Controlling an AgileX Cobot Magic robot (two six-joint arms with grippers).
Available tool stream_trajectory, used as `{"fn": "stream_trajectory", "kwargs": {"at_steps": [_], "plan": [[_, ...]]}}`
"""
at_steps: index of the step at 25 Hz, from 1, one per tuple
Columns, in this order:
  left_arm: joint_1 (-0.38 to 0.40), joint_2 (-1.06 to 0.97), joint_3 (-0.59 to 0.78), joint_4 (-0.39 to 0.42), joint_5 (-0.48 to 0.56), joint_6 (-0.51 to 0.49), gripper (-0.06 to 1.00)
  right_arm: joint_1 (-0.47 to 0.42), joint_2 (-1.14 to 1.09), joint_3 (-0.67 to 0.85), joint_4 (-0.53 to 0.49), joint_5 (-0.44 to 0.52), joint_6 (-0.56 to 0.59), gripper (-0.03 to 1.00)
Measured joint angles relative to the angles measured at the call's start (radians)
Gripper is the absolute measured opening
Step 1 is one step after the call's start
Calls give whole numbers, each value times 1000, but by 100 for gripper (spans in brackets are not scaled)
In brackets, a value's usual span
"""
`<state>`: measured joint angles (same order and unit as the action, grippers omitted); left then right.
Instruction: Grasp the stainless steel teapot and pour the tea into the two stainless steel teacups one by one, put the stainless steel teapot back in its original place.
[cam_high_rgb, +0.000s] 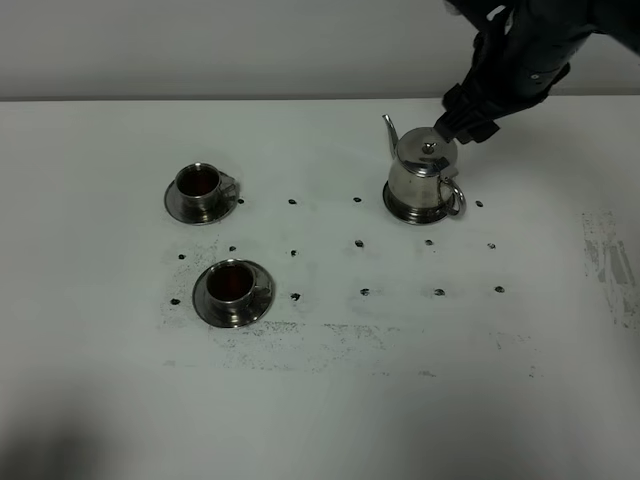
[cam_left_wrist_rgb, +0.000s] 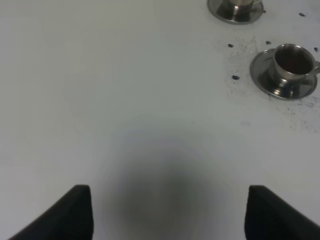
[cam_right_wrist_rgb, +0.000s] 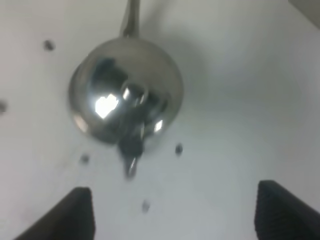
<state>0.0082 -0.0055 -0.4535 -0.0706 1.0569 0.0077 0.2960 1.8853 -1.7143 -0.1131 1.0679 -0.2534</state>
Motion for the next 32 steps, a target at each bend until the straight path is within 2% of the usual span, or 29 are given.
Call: {"fn": "stream_trajectory", "kwargs": {"at_steps": [7,15,20,24,32], "plan": [[0,0,0,0,0,0,61,-69,-339,348,61,2,1,48],[0,0,0,0,0,0,61,-198,-880,822,130,-10,2,33],[0,0,0,0,0,0,61,-217,-1174,1054,210,4,3,24],[0,0,0,0,0,0,61,-217,-1324,1154,251,10,3,19],[0,0,0,0,0,0,61,-217,-1500,1175,265,37,4,17]]}}
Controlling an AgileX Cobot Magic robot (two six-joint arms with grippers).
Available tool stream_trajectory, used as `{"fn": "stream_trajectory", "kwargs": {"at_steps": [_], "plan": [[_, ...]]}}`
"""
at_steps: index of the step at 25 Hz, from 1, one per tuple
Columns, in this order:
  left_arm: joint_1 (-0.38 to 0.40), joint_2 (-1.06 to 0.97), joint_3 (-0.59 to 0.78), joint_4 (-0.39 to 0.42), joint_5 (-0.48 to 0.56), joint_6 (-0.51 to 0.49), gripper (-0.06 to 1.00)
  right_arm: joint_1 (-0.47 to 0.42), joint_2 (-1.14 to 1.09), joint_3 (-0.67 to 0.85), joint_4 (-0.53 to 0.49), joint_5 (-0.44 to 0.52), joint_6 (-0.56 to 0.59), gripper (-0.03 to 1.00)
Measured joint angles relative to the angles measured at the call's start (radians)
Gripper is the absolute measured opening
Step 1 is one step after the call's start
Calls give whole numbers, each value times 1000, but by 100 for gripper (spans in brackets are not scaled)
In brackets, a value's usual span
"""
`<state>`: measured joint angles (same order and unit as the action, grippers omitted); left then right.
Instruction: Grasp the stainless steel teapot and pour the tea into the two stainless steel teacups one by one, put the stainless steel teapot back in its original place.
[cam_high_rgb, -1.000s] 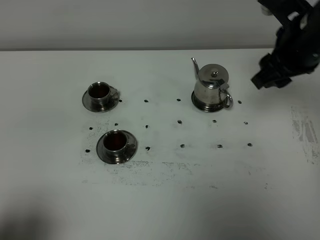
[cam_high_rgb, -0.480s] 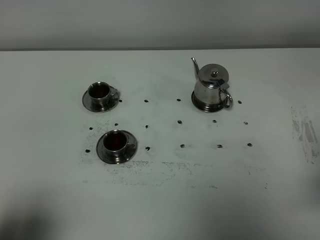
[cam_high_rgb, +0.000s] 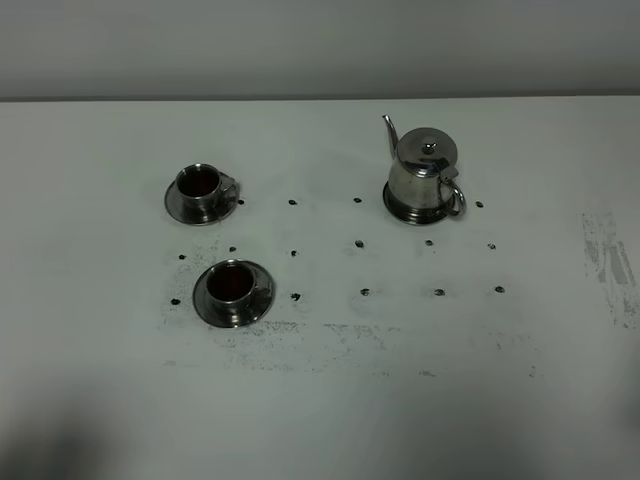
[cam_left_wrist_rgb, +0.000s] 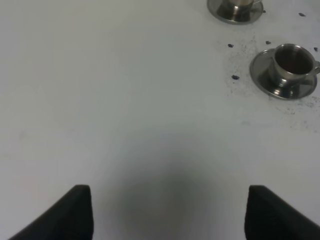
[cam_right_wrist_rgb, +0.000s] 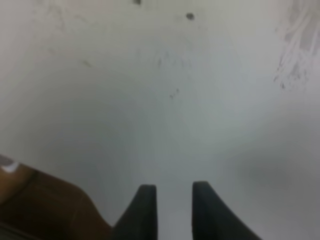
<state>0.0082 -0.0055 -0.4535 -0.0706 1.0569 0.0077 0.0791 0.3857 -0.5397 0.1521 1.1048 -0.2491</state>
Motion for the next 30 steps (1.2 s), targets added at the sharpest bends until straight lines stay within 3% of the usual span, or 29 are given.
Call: {"fn": "stream_trajectory", "kwargs": {"at_steps": [17,30], "plan": [[0,0,0,0,0,0,61,-49,-290,16,-136,9,187,17],[0,0,0,0,0,0,61,-49,-343,17,-142,9,195,17]]}}
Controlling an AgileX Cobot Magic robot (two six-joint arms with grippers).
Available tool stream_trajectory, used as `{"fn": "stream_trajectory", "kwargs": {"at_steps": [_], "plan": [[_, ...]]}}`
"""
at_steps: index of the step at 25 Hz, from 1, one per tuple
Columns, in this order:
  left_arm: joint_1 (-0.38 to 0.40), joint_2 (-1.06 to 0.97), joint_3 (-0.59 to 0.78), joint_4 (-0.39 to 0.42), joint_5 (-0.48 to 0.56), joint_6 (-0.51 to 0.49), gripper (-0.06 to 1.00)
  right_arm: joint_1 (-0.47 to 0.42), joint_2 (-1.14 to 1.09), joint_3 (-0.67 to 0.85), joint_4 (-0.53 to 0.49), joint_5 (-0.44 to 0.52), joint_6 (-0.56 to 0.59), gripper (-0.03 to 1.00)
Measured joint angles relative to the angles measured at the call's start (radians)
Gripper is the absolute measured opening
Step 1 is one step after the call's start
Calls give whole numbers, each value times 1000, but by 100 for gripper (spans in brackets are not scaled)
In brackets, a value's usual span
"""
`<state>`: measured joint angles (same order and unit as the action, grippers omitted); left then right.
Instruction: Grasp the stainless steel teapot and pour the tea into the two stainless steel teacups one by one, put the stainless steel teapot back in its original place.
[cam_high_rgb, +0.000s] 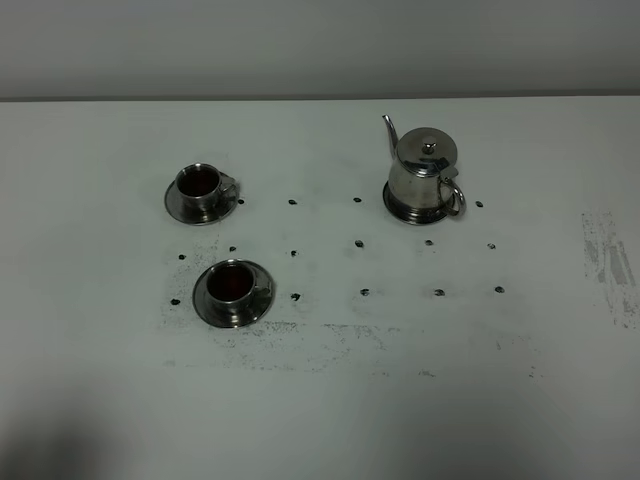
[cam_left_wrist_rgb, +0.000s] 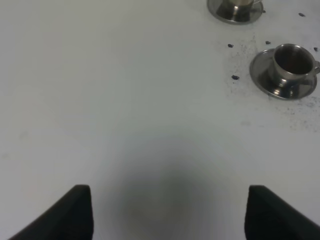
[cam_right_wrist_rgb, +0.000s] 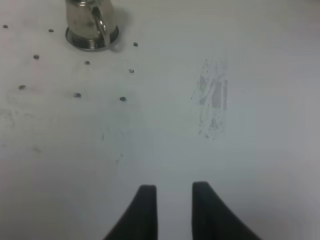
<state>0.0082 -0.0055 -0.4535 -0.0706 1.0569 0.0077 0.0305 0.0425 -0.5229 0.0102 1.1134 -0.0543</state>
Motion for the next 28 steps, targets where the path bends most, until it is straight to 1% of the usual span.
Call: {"fn": "stream_trajectory", "kwargs": {"at_steps": [28], "plan": [[0,0,0,0,0,0,61,0,0,0,0,0,3,17]]}}
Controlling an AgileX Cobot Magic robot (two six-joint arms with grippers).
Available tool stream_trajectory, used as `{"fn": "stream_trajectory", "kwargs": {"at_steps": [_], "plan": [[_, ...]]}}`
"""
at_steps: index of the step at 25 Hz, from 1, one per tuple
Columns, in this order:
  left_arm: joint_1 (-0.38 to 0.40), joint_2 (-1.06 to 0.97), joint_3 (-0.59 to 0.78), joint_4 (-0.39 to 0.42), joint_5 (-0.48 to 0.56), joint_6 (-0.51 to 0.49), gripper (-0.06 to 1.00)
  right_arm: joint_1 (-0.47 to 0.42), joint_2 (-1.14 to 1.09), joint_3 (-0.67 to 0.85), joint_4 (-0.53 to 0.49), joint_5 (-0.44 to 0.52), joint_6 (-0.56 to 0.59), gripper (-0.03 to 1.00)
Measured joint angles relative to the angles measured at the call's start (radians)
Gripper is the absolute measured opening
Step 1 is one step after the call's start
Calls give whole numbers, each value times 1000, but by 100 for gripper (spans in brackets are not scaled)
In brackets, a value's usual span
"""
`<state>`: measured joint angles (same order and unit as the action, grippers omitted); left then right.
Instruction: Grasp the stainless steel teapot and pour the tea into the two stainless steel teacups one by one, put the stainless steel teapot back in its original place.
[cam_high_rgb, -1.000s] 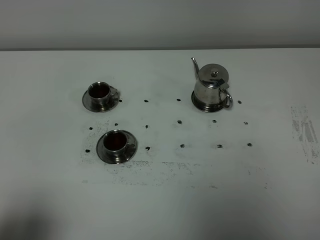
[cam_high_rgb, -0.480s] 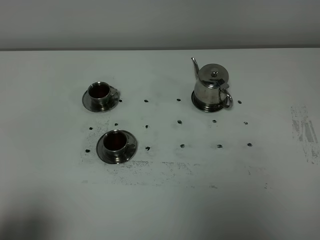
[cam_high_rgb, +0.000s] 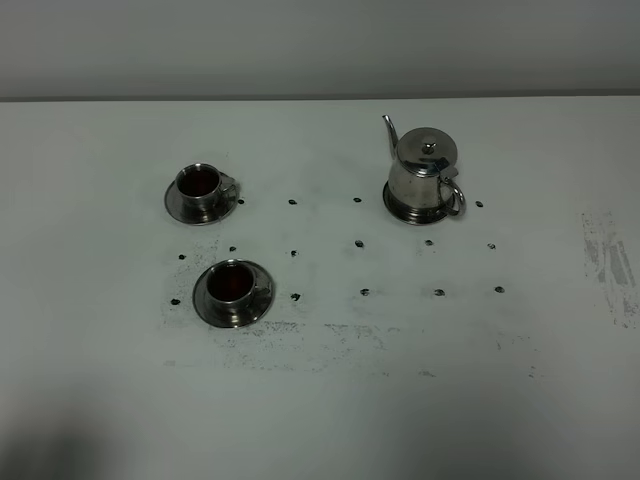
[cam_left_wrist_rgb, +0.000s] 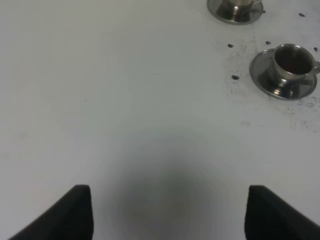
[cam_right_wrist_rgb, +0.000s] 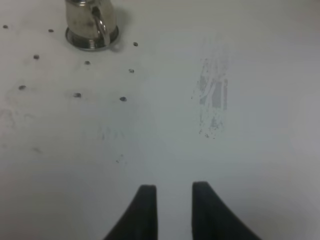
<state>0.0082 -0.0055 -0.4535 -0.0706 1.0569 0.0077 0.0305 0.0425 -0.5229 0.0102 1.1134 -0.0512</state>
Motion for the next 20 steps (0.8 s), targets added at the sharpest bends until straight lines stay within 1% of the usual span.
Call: {"fn": "stream_trajectory", "kwargs": {"at_steps": [20], "plan": [[0,0,0,0,0,0,61,0,0,0,0,0,0,17]]}}
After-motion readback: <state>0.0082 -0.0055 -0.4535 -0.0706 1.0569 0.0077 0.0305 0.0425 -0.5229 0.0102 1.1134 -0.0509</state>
